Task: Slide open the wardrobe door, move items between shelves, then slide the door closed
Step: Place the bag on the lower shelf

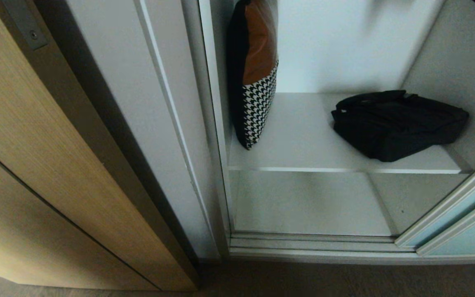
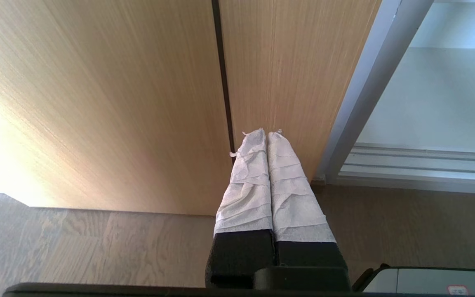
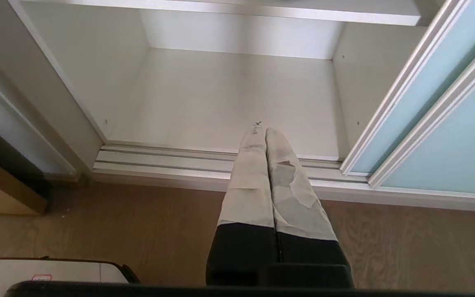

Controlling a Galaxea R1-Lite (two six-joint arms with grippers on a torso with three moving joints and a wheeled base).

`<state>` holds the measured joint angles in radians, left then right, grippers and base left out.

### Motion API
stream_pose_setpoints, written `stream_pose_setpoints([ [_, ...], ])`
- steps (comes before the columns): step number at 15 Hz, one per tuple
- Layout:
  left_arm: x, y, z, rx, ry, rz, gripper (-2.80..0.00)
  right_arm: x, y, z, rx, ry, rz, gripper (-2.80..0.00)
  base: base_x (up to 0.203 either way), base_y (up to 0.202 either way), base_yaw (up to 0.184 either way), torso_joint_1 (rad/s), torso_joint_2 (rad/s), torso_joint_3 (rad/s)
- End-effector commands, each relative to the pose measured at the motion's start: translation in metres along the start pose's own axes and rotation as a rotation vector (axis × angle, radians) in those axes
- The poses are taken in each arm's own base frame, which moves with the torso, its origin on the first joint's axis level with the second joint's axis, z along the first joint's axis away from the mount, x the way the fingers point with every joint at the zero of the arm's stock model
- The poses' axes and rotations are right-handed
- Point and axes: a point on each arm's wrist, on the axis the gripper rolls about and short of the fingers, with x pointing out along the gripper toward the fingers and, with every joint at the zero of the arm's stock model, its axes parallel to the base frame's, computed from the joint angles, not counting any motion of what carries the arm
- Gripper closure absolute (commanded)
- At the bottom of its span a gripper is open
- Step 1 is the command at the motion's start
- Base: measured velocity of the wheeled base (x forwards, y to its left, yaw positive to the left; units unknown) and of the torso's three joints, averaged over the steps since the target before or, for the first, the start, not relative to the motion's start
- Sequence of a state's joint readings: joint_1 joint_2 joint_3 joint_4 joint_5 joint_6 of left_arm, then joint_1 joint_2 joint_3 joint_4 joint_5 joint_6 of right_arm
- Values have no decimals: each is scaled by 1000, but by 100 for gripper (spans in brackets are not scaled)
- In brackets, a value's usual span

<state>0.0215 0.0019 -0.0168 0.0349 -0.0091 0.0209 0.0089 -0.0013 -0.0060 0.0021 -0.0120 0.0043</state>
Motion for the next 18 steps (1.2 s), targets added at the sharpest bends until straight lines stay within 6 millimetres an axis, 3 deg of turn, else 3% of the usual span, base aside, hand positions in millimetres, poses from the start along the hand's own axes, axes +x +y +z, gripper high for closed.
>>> stream_pose_setpoints([
  [1, 0, 0, 0, 1, 1, 1, 0, -5, 0, 24, 0, -55, -18, 0, 0, 0, 0, 0, 0, 0],
  [3, 0, 0, 0, 1, 2, 0, 0, -2, -1, 61, 33, -18, -31, 0, 0, 0, 0, 0, 0, 0],
  [6, 0, 0, 0, 1, 3, 0, 0, 22, -1, 111, 80, 75, -41, 0, 0, 0, 0, 0, 0, 0],
  [12, 0, 0, 0, 1, 2, 0, 0, 115, 2, 191, 66, 209, -63, 0, 0, 0, 0, 0, 0, 0],
  [13, 0, 0, 0, 0, 3, 1, 0, 135, 1, 200, 61, 228, -74, -276, 0, 0, 0, 0, 0, 0],
  [18, 0, 0, 0, 1, 2, 0, 0, 239, -13, 226, 55, 301, -157, -280, 0, 0, 0, 0, 0, 0],
])
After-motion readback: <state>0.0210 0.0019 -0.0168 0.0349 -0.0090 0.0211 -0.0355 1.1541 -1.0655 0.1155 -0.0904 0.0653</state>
